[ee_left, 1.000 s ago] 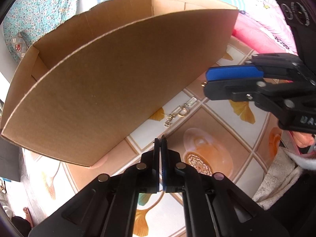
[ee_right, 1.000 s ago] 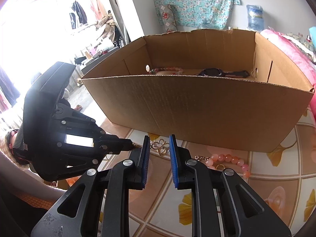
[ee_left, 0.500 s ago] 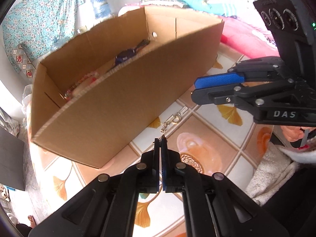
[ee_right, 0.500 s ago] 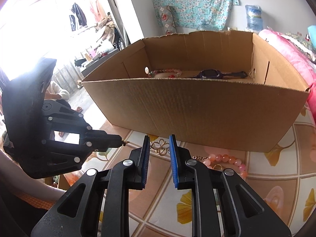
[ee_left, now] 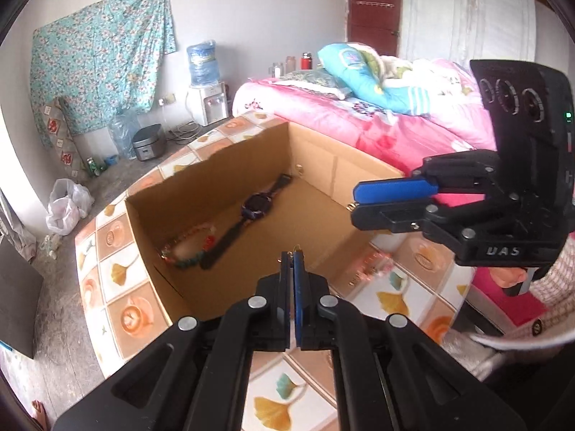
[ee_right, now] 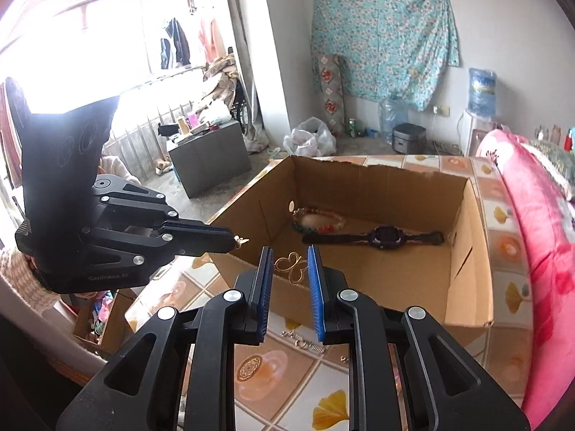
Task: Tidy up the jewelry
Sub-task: 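Open both grippers over the box to drop the two gold charms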
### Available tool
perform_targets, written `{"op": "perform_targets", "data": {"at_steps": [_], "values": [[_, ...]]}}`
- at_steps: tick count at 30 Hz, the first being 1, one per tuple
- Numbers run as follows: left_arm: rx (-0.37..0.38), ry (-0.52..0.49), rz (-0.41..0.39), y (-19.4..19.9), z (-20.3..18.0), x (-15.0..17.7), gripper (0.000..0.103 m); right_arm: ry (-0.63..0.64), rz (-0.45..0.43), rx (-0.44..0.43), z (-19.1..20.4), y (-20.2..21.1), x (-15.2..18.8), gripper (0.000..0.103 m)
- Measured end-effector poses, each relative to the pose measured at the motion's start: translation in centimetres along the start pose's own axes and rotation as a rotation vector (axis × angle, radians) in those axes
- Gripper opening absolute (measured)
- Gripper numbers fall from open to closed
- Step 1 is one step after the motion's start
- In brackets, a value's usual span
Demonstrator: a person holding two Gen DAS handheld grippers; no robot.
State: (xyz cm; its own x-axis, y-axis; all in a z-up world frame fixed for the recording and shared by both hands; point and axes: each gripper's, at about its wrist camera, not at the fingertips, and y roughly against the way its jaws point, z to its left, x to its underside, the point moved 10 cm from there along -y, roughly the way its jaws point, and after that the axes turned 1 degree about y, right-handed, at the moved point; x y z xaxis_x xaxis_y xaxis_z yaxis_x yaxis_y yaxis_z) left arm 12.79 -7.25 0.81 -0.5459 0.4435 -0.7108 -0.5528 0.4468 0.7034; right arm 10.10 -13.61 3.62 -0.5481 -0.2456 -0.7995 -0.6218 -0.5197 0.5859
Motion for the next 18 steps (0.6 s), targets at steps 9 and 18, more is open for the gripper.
{"op": "perform_targets", "data": {"at_steps": [9,18], "values": [[-0.031,0.129,0.216,-7.9,5.8,-1.0,0.001,-0.158,0.355,-0.042,-4.2,-9.9,-0.4,0.018],[-0.087,0.163,0.316,-11.3,7.8,0.2,0.004,-0.351,0.463,-0.093,-6.6,-13.8,0.6,0.023]]}}
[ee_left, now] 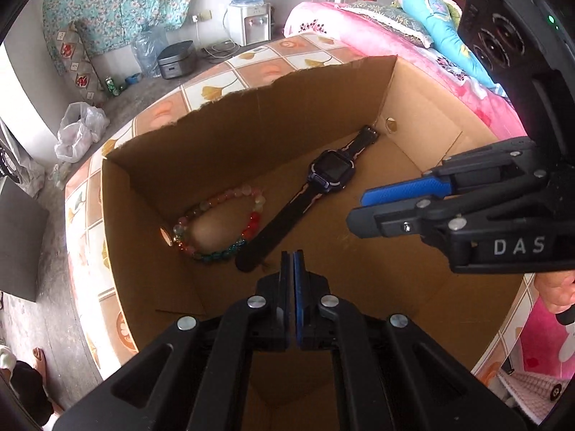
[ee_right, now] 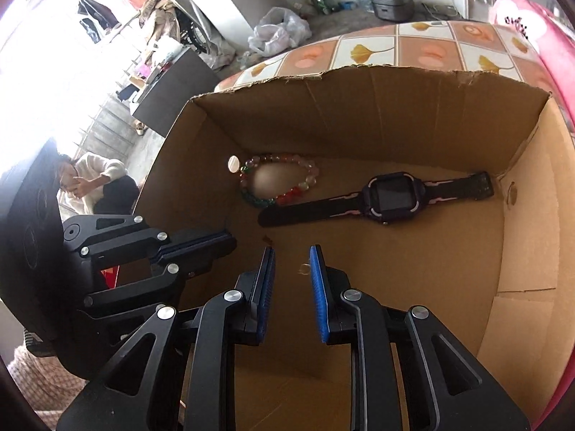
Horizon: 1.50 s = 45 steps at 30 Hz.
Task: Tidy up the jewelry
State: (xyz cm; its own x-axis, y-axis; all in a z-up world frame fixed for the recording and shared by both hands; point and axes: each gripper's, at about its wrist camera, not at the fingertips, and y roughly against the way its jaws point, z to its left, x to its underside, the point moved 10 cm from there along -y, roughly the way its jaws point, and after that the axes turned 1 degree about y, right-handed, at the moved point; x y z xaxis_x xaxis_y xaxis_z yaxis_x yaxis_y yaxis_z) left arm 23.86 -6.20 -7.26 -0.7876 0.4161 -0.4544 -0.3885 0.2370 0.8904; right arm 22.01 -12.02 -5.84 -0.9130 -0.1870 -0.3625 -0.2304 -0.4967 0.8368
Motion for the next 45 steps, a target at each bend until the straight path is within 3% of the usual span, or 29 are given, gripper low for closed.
{"op": "perform_targets", "data": {"at_steps": [14,17,20,24,26,29,32,37,40,45], "values": [[0.035,0.059,-0.081,2.2,1.0,-0.4,0.018,-0.034,-0.093,-0.012,-0.6,2.5,-0.9,0.024],[0.06,0.086,-0.15,4.2,1.2,-0.4,0.018,-0.027,-0.141,-0.028,-0.1,4.2,-0.7,0.024],[0.085,0.076,-0.27,7.7,0.7,0.0,0.019,0.018,-0.224,-0.066,1.3,7.4,0.3,0.023],[0.176,0.011,-0.415,12.8,-1.5,3.0,0.028,0.135,-0.336,-0.107,3.8,12.2,4.3,0.023],[0.213,-0.025,-0.443,14.2,-2.8,5.3,0.031,0.176,-0.354,-0.11,4.7,12.9,7.1,0.023],[0.272,-0.041,-0.412,13.9,-4.6,8.7,0.032,0.171,-0.331,-0.116,5.1,11.7,10.7,0.023],[0.255,-0.048,-0.344,11.2,-6.5,10.9,0.032,0.097,-0.271,-0.096,4.2,8.3,13.0,0.023],[-0.052,-0.156,-0.25,4.5,-8.1,12.5,0.032,-0.027,-0.199,-0.064,2.3,3.4,14.2,0.019],[-0.024,-0.147,-0.209,1.5,-8.8,12.5,0.032,-0.064,-0.169,-0.064,1.5,2.0,14.3,0.019],[0.026,-0.113,-0.211,-0.4,-8.6,11.3,0.032,-0.07,-0.158,-0.067,1.5,1.9,14.1,0.019]]}}
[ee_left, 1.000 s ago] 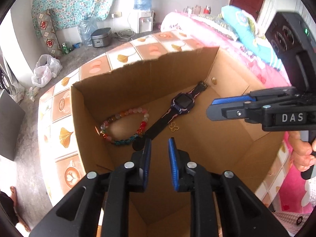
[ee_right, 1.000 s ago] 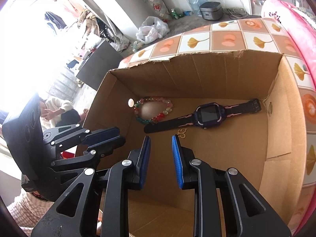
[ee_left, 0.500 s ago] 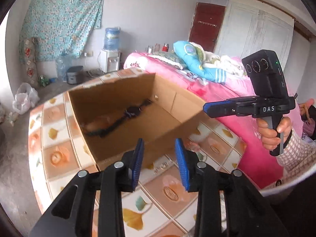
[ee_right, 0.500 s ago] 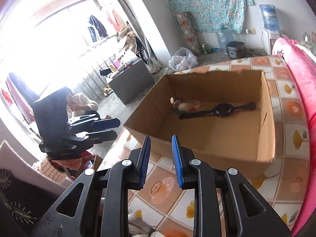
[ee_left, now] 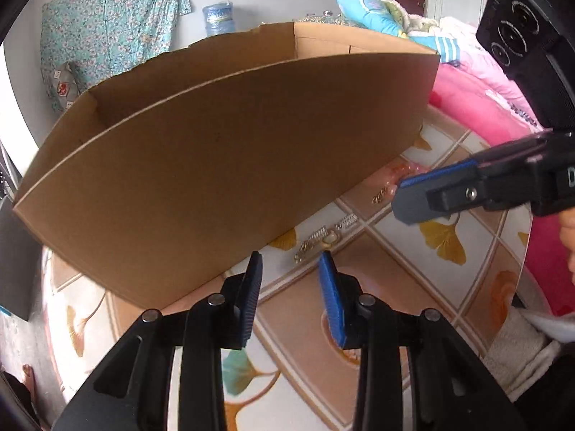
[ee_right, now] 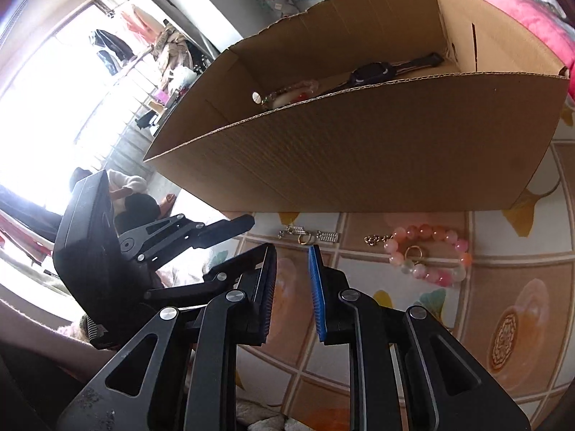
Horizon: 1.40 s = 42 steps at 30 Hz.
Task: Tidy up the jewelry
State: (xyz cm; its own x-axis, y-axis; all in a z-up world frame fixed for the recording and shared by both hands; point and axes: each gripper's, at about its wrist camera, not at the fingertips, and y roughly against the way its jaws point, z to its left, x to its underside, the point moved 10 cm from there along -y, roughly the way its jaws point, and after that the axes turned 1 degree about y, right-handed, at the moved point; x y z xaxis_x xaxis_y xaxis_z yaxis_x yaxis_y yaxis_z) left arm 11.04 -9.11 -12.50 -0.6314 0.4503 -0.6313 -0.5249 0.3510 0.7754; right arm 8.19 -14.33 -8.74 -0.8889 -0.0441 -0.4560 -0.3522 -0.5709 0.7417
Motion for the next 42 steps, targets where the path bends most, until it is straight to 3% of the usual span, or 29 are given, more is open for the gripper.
{"op": "perform_targets", "data": {"at_steps": [7,12,14,21,27,32,42], "values": [[0.028,-0.036,-0.001,-1.5,-0.9,-0.6,0.023,-0.009,0.011,0.002,-0.4,0.2,-0.3,0.019],[0.045,-0.031,0.0,-1.5,-1.0,-0.5,0.004,-0.006,0.01,0.003,-0.6,0.2,-0.4,0.019],[0.047,-0.033,-0.001,-1.3,-1.0,-0.4,0.001,0.004,0.005,0.012,-0.9,0.1,-0.3,0.019],[0.048,-0.011,0.012,-0.4,-1.0,0.7,0.001,0.089,-0.012,0.087,-0.4,-0.4,-0.5,0.019],[0.016,0.045,0.03,1.0,0.2,2.4,0.001,0.246,-0.019,0.204,0.7,-1.4,-0.8,0.019],[0.011,0.063,0.025,1.2,0.2,2.9,0.001,0.396,0.02,0.282,0.4,-2.7,-0.6,0.019],[0.022,0.071,0.023,1.3,0.5,3.2,0.001,0.601,0.096,0.341,0.6,-5.3,-0.7,0.019]]}}
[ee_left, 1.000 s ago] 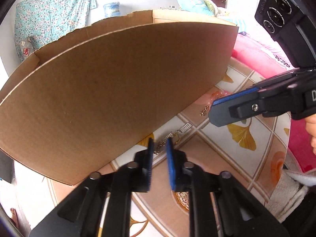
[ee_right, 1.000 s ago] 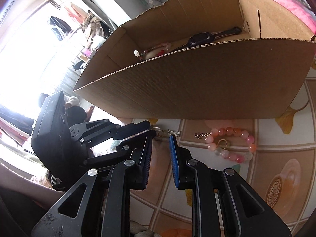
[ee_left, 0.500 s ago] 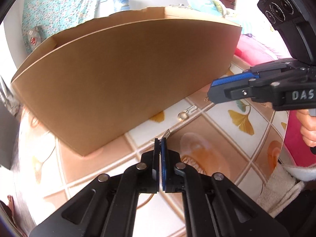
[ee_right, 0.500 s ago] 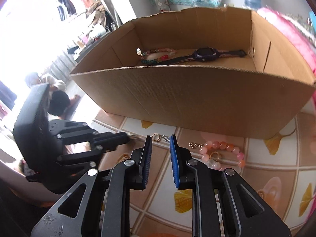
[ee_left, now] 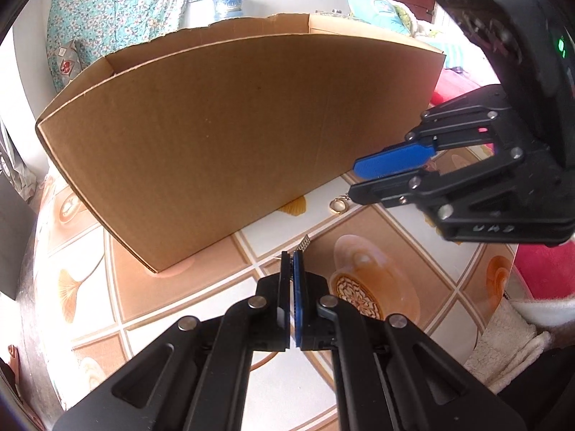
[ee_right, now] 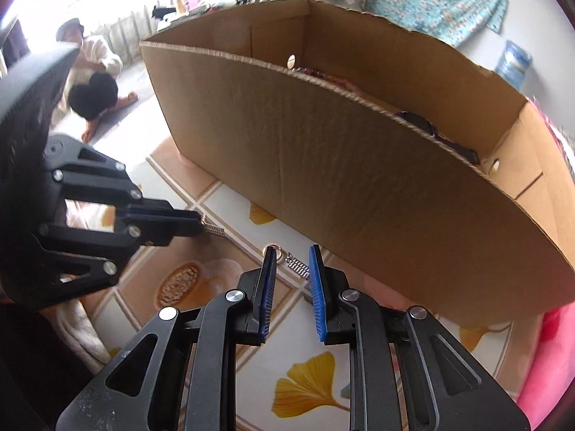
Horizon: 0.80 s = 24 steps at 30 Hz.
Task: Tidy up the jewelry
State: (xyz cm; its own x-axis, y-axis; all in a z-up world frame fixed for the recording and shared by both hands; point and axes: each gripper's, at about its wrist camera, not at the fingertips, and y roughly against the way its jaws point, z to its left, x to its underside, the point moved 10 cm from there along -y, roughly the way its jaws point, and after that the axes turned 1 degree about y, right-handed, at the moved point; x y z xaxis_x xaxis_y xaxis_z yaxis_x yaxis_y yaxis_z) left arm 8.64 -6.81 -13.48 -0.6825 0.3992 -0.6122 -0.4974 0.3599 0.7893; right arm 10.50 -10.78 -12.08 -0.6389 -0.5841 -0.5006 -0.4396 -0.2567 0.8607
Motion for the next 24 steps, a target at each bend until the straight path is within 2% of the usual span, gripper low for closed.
{"op": "perform_targets", "data": {"at_steps": [3,10,15,20,22,24], "values": [[0.002,0.002,0.003,0.1,0.3,0.0,0.001,0.025,0.027,-0.016,0.1,-0.9,0.3,0.019],[0.002,0.009,0.005,0.2,0.5,-0.5,0.001,-0.022,0.074,-0.09,0.1,-0.3,0.9,0.019],[0.002,0.007,0.006,0.1,0.6,-0.7,0.001,-0.014,0.072,-0.072,-0.1,0.0,1.1,0.018],[0.001,0.008,0.006,0.1,0.6,-0.9,0.001,-0.003,0.08,-0.075,1.0,-1.1,0.6,0.014],[0.0,0.008,0.005,0.1,0.6,-0.9,0.001,0.001,0.088,-0.082,1.3,-1.1,0.6,0.006],[0.0,0.011,0.004,0.1,0.6,-0.9,0.001,-0.005,0.089,-0.083,1.6,-1.1,0.7,0.004]]}}
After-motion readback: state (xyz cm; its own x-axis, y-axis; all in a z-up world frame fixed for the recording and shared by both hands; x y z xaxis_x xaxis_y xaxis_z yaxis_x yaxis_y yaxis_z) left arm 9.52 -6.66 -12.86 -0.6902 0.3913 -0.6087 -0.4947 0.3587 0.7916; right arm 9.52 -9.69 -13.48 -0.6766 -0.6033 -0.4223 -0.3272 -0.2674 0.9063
